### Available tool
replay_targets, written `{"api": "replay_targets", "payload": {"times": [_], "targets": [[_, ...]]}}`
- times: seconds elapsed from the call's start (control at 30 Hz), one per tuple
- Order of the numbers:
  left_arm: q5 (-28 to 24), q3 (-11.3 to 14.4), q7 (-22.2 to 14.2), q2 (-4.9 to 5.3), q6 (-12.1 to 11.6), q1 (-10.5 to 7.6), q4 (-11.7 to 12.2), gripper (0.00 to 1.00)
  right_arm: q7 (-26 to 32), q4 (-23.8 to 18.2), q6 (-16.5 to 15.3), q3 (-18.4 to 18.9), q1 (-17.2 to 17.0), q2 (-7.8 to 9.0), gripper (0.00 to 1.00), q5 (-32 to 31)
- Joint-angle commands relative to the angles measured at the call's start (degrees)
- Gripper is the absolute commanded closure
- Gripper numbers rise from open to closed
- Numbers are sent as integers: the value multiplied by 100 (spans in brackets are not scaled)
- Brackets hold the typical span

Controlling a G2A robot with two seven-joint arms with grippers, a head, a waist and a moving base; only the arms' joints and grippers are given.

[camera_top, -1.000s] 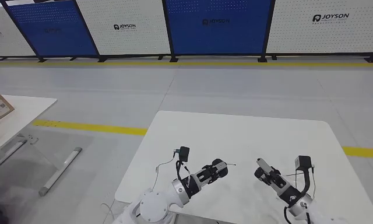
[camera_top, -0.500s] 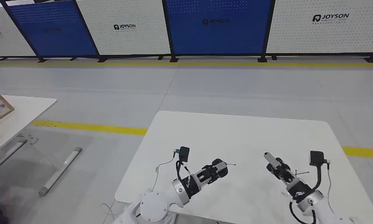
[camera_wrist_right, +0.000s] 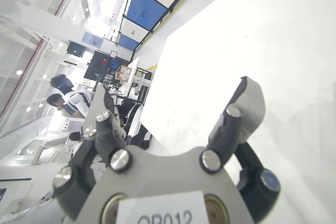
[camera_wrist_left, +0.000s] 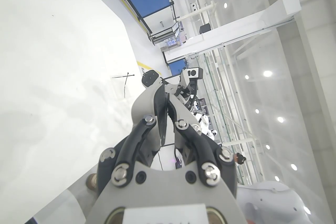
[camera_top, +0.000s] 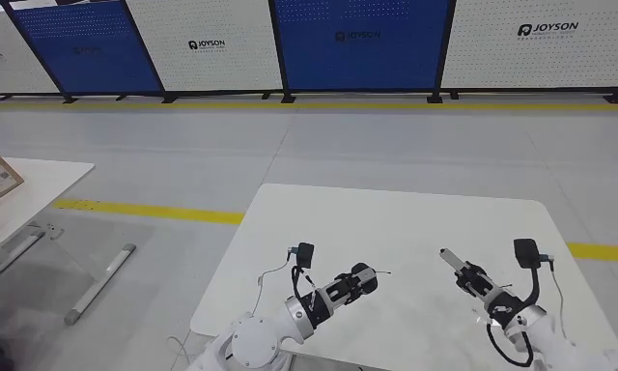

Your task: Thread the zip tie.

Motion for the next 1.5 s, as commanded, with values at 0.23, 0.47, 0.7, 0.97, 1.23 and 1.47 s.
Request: {"api": "replay_targets", "payload": {"times": [0.23, 0.47, 0.7, 0.97, 1.23, 1.47], "targets": [[0, 0, 0, 0, 0, 0, 0, 100, 1602, -130, -114, 326, 300, 149, 0, -795], [0, 0, 0, 0, 0, 0, 0, 100, 3249, -345, 344, 425, 731, 289, 0, -1621], [0, 0, 0, 0, 0, 0, 0, 100, 3249, -345, 344, 425, 731, 289, 0, -1621], [0, 0, 0, 0, 0, 0, 0, 100, 3202, -355, 295, 436, 718, 294, 0, -1675], [0, 0, 0, 0, 0, 0, 0, 100, 5141, -373, 722, 654, 1204, 499, 0, -2808], [0, 0, 0, 0, 0, 0, 0, 100, 5141, 144, 788, 185, 1651, 626, 0, -2802]]}}
